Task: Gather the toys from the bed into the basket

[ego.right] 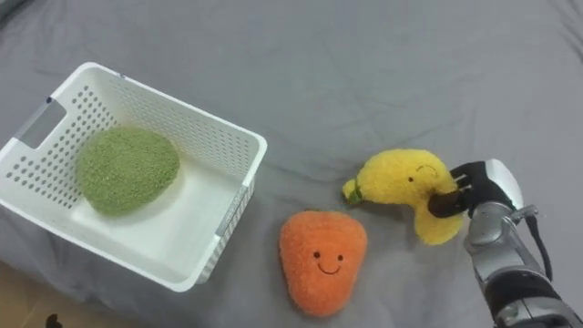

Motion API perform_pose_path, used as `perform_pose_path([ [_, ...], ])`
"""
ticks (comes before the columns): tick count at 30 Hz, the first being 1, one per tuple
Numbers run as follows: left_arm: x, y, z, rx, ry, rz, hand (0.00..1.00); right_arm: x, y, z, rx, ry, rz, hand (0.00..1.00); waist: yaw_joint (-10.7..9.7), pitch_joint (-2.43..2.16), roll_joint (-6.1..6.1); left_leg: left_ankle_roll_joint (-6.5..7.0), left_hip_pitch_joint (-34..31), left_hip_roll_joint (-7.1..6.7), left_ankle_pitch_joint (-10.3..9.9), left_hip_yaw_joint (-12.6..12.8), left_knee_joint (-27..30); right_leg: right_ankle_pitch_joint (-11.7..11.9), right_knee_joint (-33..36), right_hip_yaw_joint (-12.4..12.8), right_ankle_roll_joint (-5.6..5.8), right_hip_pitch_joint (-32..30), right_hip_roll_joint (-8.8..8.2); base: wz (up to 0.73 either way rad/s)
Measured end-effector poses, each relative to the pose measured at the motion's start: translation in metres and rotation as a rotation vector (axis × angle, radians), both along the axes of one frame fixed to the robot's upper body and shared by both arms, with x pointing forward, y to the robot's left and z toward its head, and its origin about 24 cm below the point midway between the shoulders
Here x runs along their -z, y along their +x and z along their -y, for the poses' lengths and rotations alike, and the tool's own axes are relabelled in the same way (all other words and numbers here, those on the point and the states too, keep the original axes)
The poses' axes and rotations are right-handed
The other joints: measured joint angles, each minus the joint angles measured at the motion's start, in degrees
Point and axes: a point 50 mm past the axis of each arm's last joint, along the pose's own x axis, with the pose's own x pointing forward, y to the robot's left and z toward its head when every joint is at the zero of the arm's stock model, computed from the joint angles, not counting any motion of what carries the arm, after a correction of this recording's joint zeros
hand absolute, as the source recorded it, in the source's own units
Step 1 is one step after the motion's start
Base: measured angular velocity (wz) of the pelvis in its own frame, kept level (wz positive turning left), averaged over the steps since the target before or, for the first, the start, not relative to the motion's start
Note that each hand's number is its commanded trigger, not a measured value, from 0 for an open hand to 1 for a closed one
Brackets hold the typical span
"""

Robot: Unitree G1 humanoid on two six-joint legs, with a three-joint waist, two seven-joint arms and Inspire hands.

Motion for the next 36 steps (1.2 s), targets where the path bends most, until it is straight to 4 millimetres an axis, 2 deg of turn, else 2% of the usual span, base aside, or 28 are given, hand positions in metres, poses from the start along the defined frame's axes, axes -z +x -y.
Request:
perform_pose_path([
  [1, 0.000, -0.001, 0.000, -0.003, 0.001, -0.002, 0.00, 0.001, -0.002, -0.002, -0.013, 0.006, 0.009, 1.00, 0.02, -0.28, -0.17, 0.01, 0.82, 0.01, 0.06, 0.05, -0.53, 0.00, 0.01, 0.33, 0.00, 0.51, 0.00, -0.09],
  [2, 0.000, -0.003, -0.001, -0.010, 0.002, -0.003, 0.00, 0.000, -0.003, -0.005, -0.027, 0.012, 0.023, 1.00, -0.18, -0.36, -0.21, 0.01, 1.36, 0.01, 0.06, 0.09, -0.64, 0.00, 0.02, 0.45, 0.00, 0.98, 0.01, -0.09],
  [6, 0.001, -0.014, -0.003, -0.007, 0.017, -0.029, 0.00, -0.022, 0.010, -0.024, -0.125, 0.013, 0.131, 1.00, -1.50, -0.39, -0.22, -0.02, 2.93, 0.08, 0.29, 1.00, -1.40, 0.02, 0.01, 1.53, 0.03, 1.84, 0.07, -0.13],
  [9, 0.002, -0.016, -0.003, -0.013, 0.014, -0.034, 0.00, -0.030, 0.009, -0.032, -0.158, 0.046, 0.192, 1.00, -1.72, -0.60, -0.14, -0.03, 5.48, 0.06, 0.30, 1.34, -2.33, 0.00, -0.21, 1.55, 0.06, 4.09, 0.09, 0.00],
  [13, 0.005, -0.029, -0.002, -0.046, 0.004, -0.061, 0.00, -0.039, 0.006, -0.044, -0.210, 0.088, 0.249, 1.00, -1.84, -0.91, 0.61, 0.06, 8.15, -0.05, 0.35, 1.60, -3.42, 0.10, -0.94, 1.80, 0.30, 6.52, 0.09, -0.05],
  [14, 0.006, -0.033, 0.001, -0.051, 0.002, -0.067, 0.00, -0.039, 0.002, -0.047, -0.226, 0.076, 0.254, 1.00, -2.08, -1.11, 0.93, 0.09, 8.57, -0.10, 0.33, 1.54, -3.51, 0.08, -0.93, 1.76, 0.37, 6.85, 0.06, 0.00],
  [17, 0.009, -0.042, 0.005, -0.062, -0.005, -0.083, 0.00, -0.048, -0.004, -0.058, -0.284, 0.060, 0.304, 1.00, -2.62, -1.19, 1.59, 0.10, 9.49, -0.16, 0.34, 1.47, -3.69, -0.03, -0.95, 1.82, 0.53, 7.71, 0.01, 0.00],
  [27, 0.009, -0.041, 0.007, -0.054, -0.002, -0.081, 0.00, -0.063, -0.011, -0.078, -0.353, 0.098, 0.384, 1.00, -2.86, -0.77, 2.51, 0.22, 12.05, -0.39, 0.21, 1.64, -3.74, -0.35, -1.89, 2.90, 0.96, 10.53, 0.03, -0.02],
  [33, 0.009, -0.038, 0.008, -0.041, 0.001, -0.077, 0.00, -0.089, -0.010, -0.102, -0.473, 0.079, 0.476, 1.00, -2.86, -0.73, 2.55, 0.18, 13.01, -0.39, 0.19, 1.69, -4.34, -0.47, -1.97, 3.22, 0.97, 11.05, 0.16, -0.01],
  [36, 0.009, -0.037, 0.008, -0.025, 0.008, -0.079, 0.00, -0.098, -0.010, -0.108, -0.501, 0.086, 0.508, 1.00, -2.71, -0.65, 2.55, 0.21, 13.09, -0.39, 0.09, 1.68, -4.46, -0.51, -1.98, 3.18, 0.99, 11.10, 0.15, 0.00],
])
